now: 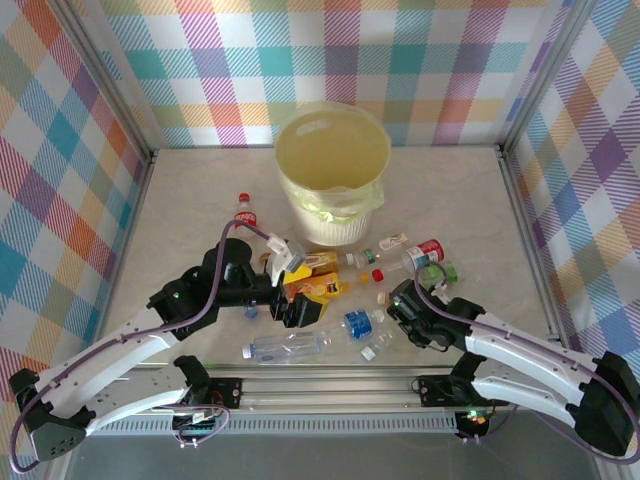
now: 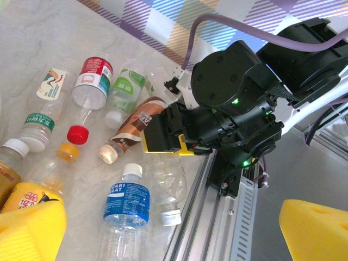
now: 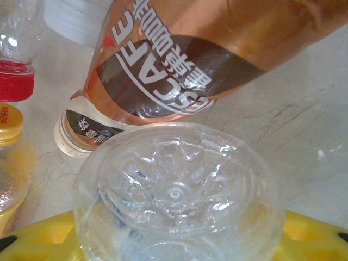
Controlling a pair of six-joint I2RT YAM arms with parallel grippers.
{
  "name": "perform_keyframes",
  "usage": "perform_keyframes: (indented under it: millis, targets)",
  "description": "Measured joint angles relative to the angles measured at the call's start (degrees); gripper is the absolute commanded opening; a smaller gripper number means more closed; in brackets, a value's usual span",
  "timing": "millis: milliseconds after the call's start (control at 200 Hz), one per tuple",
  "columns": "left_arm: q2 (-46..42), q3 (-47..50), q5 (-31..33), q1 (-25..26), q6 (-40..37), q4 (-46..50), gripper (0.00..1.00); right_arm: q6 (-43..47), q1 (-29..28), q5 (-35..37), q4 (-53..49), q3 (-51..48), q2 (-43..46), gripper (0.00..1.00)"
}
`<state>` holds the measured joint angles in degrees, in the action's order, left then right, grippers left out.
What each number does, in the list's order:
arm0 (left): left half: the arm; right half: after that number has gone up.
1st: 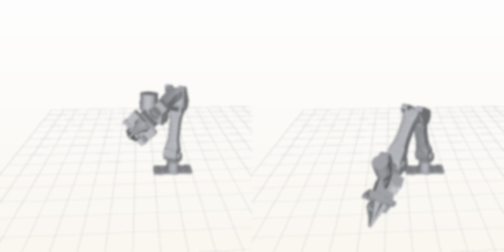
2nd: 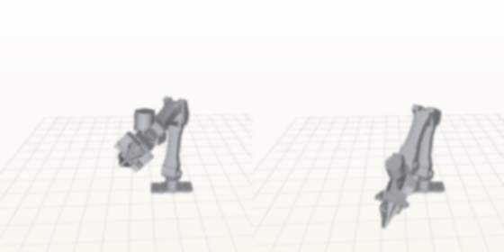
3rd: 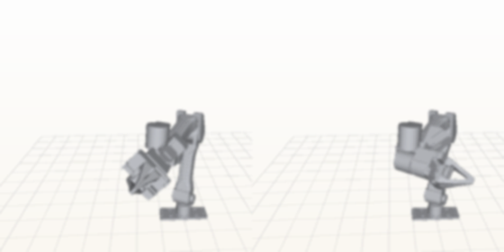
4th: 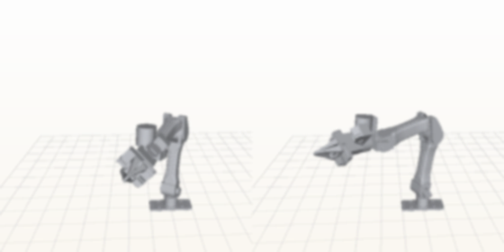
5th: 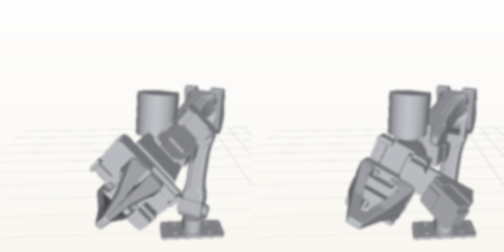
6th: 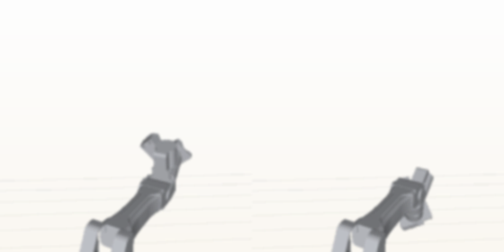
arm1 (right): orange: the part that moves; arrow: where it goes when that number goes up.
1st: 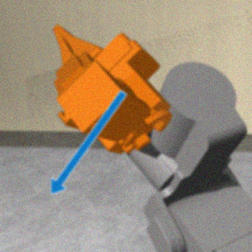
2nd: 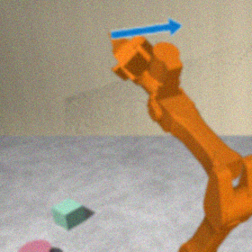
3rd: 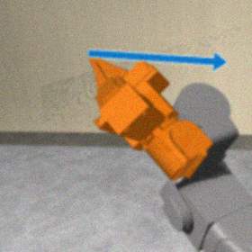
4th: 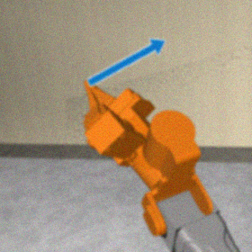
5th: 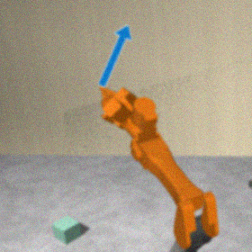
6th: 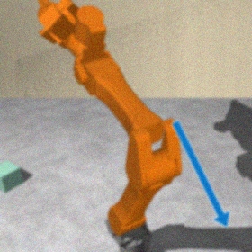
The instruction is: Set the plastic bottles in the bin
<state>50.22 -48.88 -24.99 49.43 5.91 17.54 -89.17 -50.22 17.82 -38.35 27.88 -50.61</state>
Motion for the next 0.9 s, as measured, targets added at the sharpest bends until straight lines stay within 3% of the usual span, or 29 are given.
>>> perform_keyframes:
  millis: [900]
  targets:
    - [1.1,1.8,0.2,0.0,2.2,-4.2,1.0,13.9,-0.1,4.3,-3.3,4.5,2.6,0.56]
